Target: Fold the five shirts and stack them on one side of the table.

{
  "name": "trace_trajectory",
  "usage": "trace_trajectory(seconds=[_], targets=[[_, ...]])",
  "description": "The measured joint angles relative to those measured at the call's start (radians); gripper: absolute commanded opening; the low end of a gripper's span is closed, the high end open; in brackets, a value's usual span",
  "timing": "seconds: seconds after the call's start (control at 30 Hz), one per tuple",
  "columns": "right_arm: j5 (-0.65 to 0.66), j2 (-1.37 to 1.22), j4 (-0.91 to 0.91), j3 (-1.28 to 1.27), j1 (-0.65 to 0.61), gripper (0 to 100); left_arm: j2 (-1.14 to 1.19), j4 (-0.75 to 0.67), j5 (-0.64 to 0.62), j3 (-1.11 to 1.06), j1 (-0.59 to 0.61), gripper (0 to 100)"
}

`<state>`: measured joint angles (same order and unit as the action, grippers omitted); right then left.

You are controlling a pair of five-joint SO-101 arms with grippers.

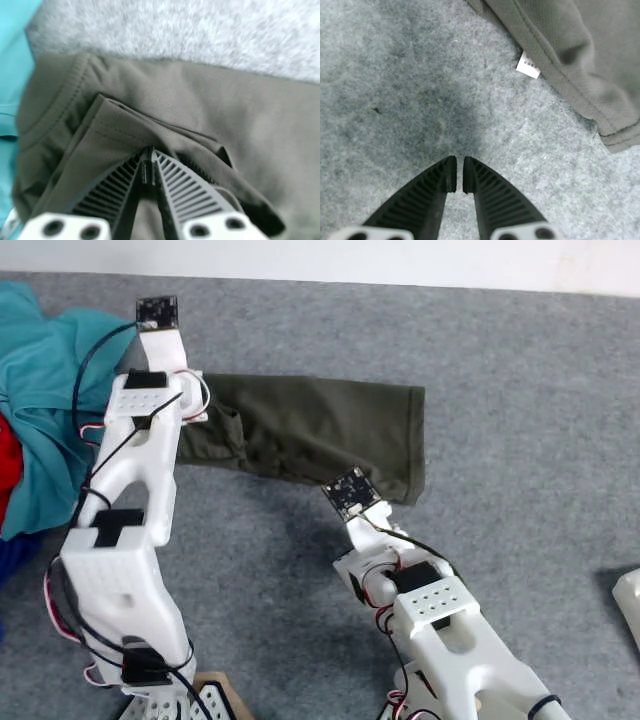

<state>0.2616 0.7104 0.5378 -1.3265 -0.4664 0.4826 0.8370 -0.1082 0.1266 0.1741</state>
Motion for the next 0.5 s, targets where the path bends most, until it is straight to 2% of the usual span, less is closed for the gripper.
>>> trace_trajectory(seconds=[0.27, 0.5], targets=[[0.000, 0.000, 0.000, 0.000, 0.000, 3.9, 0.149, 0.002, 0.000, 0.170, 0.000, 1], [0.000, 0.000, 0.000, 0.000, 0.000, 3.9, 0.149, 0.210, 0.000, 0.242, 0.002, 1]])
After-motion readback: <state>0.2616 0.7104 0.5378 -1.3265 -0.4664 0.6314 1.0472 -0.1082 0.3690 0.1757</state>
